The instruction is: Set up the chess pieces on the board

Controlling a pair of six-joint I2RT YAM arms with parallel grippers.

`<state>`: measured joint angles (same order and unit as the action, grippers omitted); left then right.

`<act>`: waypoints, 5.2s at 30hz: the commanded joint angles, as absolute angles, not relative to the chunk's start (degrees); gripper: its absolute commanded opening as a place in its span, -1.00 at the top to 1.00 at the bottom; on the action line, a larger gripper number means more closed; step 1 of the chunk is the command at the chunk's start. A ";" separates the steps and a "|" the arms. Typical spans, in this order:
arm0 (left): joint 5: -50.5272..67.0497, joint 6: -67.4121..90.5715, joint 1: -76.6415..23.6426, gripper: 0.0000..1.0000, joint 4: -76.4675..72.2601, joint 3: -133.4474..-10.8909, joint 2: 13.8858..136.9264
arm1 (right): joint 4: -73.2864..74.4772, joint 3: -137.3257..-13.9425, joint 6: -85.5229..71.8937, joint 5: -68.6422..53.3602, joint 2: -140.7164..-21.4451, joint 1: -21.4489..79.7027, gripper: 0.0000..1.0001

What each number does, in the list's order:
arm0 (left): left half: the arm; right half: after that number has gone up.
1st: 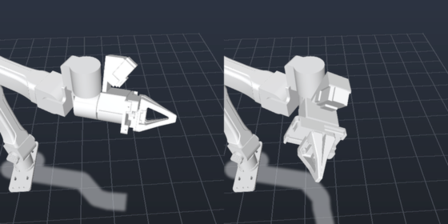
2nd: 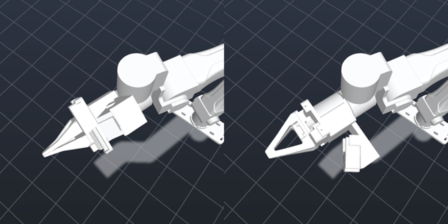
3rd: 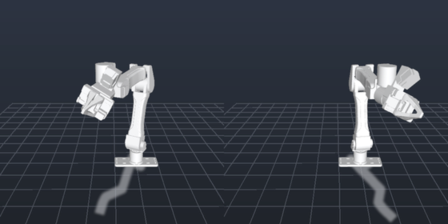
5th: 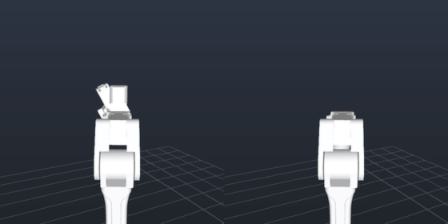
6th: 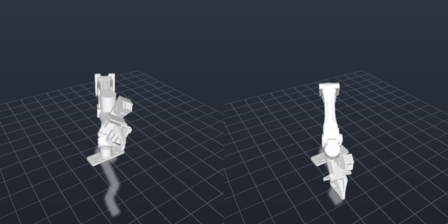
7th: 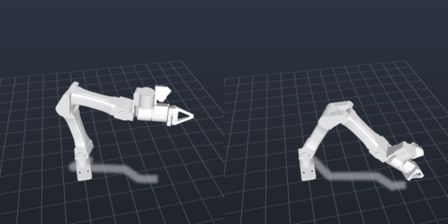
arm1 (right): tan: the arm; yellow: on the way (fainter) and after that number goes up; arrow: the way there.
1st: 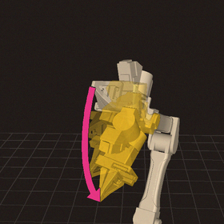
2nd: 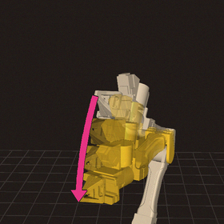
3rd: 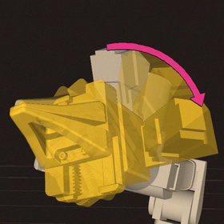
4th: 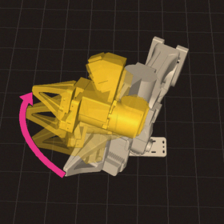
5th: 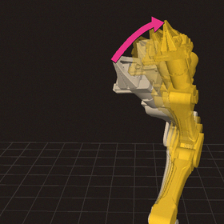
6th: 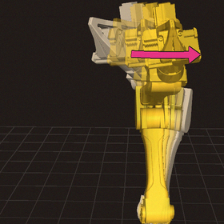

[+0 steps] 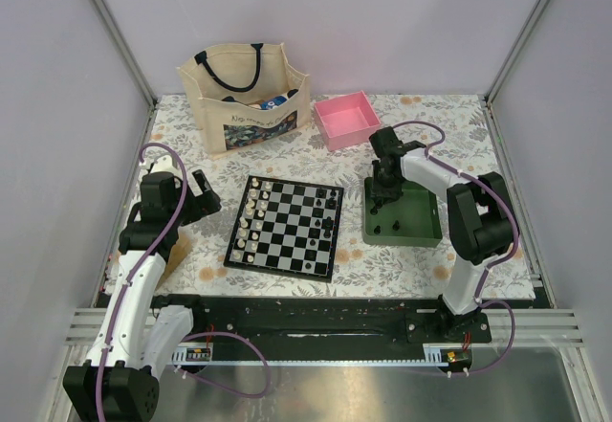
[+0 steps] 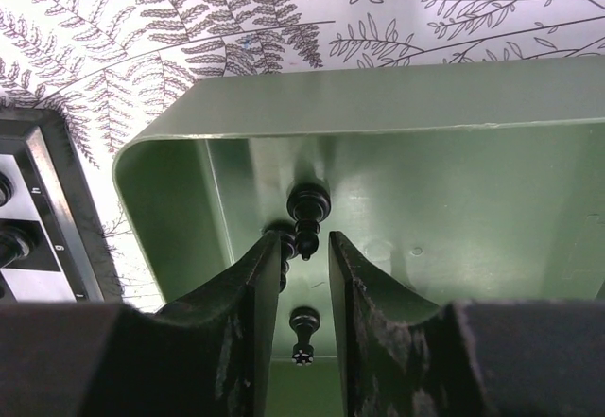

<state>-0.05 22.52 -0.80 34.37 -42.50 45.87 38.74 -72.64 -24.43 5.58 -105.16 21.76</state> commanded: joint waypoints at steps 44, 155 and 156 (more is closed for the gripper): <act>-0.35 22.76 -0.88 -0.98 32.61 -43.51 45.79 | 42.36 -78.39 -22.41 4.04 -94.75 23.55 0.78; -0.26 22.68 -0.88 -0.98 32.70 -43.42 45.62 | 38.59 -71.46 -21.53 0.61 -98.96 23.73 0.03; -0.26 22.76 -0.88 -0.98 32.70 -43.42 45.62 | 38.50 -71.37 -21.62 0.70 -99.57 23.64 0.05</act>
